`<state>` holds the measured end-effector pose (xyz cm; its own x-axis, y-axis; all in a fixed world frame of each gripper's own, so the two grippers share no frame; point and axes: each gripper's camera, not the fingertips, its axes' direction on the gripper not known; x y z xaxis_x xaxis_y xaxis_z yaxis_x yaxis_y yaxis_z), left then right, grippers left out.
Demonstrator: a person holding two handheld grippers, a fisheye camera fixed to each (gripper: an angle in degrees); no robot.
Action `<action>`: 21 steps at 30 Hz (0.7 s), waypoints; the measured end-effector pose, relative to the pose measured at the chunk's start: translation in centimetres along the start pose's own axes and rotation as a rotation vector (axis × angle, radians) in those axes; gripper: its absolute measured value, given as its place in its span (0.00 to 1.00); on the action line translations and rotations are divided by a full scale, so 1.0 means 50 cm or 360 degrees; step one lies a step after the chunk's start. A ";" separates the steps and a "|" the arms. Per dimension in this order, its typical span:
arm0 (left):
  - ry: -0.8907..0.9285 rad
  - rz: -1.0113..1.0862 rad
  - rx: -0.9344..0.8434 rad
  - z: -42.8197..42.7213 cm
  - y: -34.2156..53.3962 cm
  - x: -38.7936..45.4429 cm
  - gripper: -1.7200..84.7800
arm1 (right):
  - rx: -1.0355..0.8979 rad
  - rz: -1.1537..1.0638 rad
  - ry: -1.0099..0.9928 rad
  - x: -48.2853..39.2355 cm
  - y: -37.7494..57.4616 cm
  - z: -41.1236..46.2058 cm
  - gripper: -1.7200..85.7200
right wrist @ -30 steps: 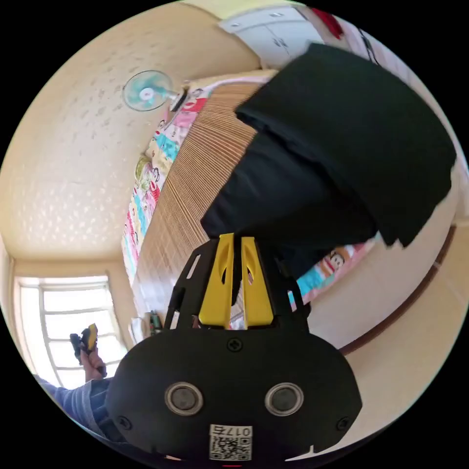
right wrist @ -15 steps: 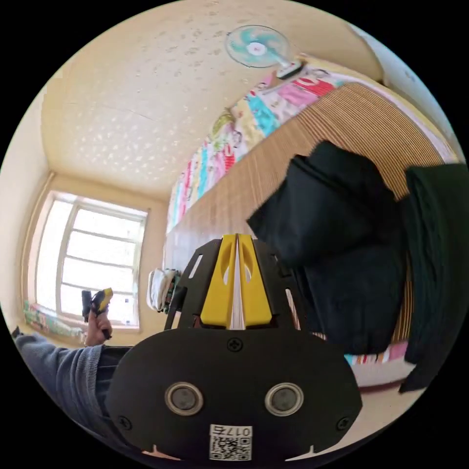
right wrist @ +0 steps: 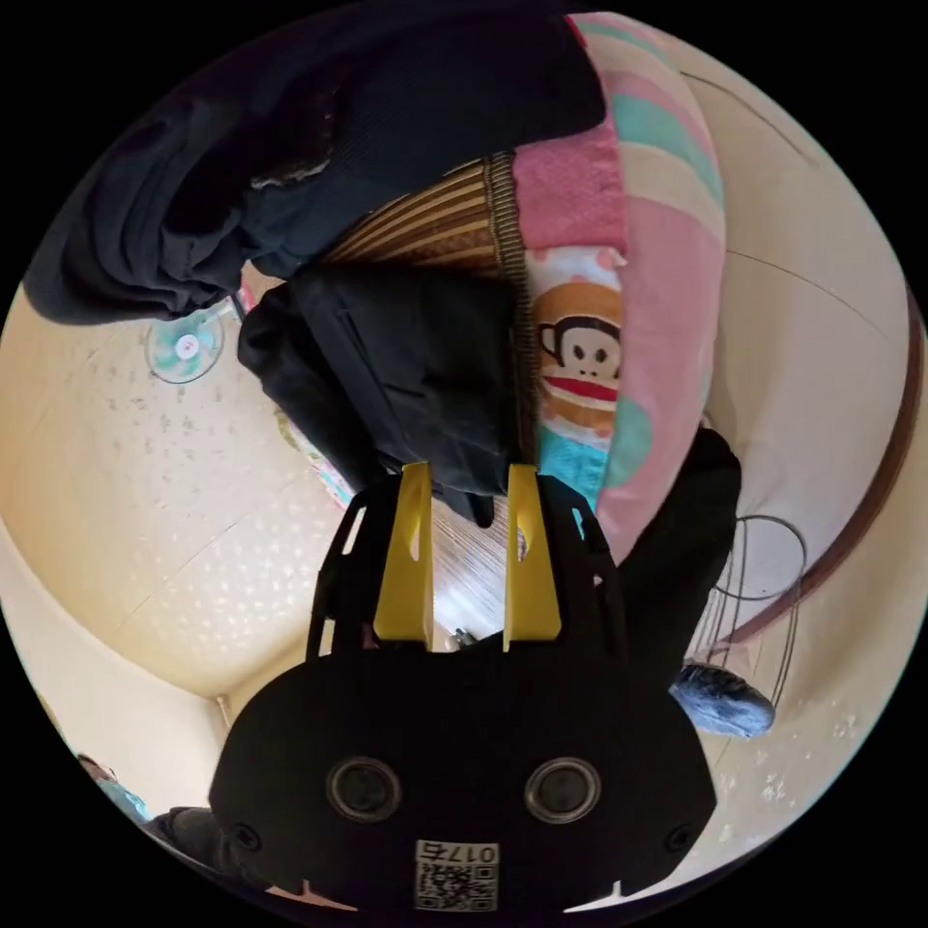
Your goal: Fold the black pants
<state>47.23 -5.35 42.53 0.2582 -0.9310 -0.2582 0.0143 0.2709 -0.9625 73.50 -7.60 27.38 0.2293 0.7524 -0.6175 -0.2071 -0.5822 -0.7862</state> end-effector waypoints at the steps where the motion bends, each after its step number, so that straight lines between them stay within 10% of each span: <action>1: -0.0004 0.0039 -0.0026 0.019 -0.008 0.009 0.08 | 0.0008 -0.0010 -0.0022 0.015 0.012 0.001 0.13; 7: 0.0000 0.0439 -0.0234 0.198 -0.038 0.094 0.08 | -0.0122 -0.0582 -0.0877 -0.008 0.085 -0.031 0.05; 21: -0.0618 0.1444 -0.0332 0.653 0.059 0.336 0.19 | -0.1171 -0.1828 -0.0861 -0.292 0.478 0.035 0.03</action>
<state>83.12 -12.18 38.07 0.3847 -0.2401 -0.8913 -0.5036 0.7546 -0.4206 63.54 -31.96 17.64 -0.4814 0.8255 0.2947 0.3982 0.5054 -0.7655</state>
